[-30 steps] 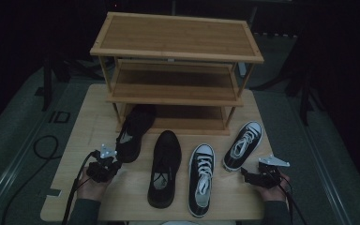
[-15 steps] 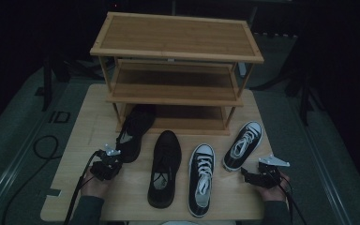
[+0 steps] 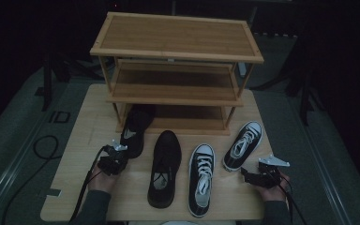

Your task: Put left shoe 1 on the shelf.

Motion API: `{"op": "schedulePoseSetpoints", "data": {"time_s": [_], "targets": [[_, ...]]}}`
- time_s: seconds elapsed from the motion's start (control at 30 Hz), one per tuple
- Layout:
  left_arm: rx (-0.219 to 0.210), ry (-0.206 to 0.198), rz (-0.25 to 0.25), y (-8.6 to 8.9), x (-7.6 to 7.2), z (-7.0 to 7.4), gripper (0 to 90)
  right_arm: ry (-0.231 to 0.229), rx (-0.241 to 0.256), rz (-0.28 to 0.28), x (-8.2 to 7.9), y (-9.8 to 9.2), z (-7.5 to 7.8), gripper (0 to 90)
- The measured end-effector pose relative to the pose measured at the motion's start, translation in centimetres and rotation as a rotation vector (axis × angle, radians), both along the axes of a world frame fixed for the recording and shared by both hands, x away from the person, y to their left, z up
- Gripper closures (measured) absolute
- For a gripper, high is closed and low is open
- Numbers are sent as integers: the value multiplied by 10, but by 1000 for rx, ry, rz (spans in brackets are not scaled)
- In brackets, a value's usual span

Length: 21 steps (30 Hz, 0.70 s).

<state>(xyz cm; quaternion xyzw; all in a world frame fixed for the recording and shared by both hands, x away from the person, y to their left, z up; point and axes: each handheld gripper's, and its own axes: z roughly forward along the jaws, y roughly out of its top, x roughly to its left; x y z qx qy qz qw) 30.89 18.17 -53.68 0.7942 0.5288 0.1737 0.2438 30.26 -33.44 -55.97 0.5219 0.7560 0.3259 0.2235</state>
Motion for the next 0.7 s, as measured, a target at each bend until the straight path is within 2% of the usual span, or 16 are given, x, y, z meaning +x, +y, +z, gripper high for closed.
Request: {"op": "schedulePoseSetpoints", "data": {"time_s": [0.1, 0.17, 0.27, 0.47, 0.63, 0.7], "targets": [[-11, -13, -10, -5, 4, 3, 884, 0, -1, 1, 0, 0, 0, 162], [4, -38, -5, -10, 5, 5, 885, -1, 0, 0, 0, 0, 0, 162], [-5, -47, -4, -12, 7, 7, 884, -1, -1, 0, 0, 0, 0, 162], [23, -14, -28, -18, 8, 1, 877, -1, 0, 0, 0, 0, 0, 162], [2, -9, -4, -13, 12, 3, 885, -1, 0, 1, 0, 0, 0, 162], [8, -12, -2, -14, 13, 4, 887, -1, -1, 1, 0, 0, 0, 162]]}}
